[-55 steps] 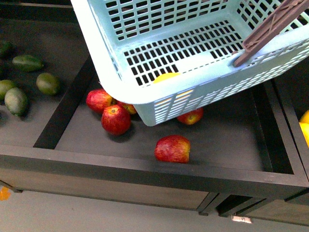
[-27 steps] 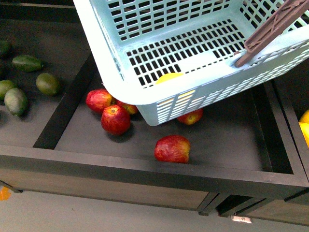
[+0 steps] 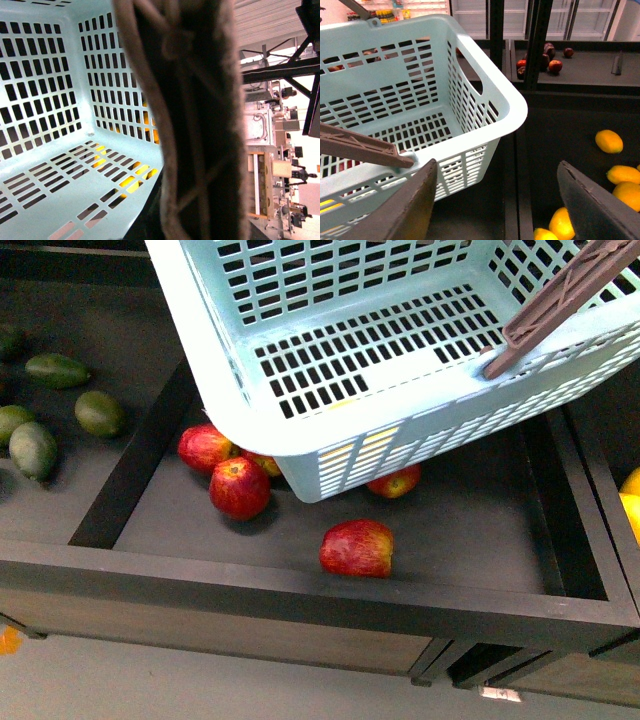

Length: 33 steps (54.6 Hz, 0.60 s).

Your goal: Pick lemon and mango into basket

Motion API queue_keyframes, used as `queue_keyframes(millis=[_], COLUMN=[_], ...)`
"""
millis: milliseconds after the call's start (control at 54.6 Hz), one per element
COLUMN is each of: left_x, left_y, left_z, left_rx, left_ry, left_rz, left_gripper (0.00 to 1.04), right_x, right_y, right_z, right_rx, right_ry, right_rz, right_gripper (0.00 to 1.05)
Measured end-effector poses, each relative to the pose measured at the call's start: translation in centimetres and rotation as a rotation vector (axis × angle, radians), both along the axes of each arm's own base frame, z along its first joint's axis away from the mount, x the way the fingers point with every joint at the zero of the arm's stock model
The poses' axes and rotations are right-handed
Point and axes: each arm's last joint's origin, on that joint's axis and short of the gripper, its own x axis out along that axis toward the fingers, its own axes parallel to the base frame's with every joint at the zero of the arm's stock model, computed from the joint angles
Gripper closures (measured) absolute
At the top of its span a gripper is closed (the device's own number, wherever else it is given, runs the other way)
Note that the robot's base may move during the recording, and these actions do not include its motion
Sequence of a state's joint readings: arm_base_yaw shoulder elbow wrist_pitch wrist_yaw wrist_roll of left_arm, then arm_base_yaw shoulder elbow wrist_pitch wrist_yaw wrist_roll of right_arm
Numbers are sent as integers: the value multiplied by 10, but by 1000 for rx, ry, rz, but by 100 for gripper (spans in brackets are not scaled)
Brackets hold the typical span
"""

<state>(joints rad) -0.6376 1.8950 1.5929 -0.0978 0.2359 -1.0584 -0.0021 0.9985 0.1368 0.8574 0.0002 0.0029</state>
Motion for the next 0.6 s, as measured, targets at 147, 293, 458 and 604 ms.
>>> queue_keyframes(millis=[147,293,458,604], left_x=[0,-3,-4,-3], left_y=[0,-4,-5,-4], left_z=[0,0,0,0], left_rx=[0,-3,-12,-7], left_ry=[0,2,12,6], left_rz=[0,-21,-33,-20], left_gripper=[100,100,100,100], right_x=[0,0,0,0], right_y=[0,0,0,0], right_z=[0,0,0,1], right_rx=[0,0,0,0], right_ry=[0,0,-3,-3], right_rz=[0,-3,-3,-3], right_gripper=[7,9,9,9])
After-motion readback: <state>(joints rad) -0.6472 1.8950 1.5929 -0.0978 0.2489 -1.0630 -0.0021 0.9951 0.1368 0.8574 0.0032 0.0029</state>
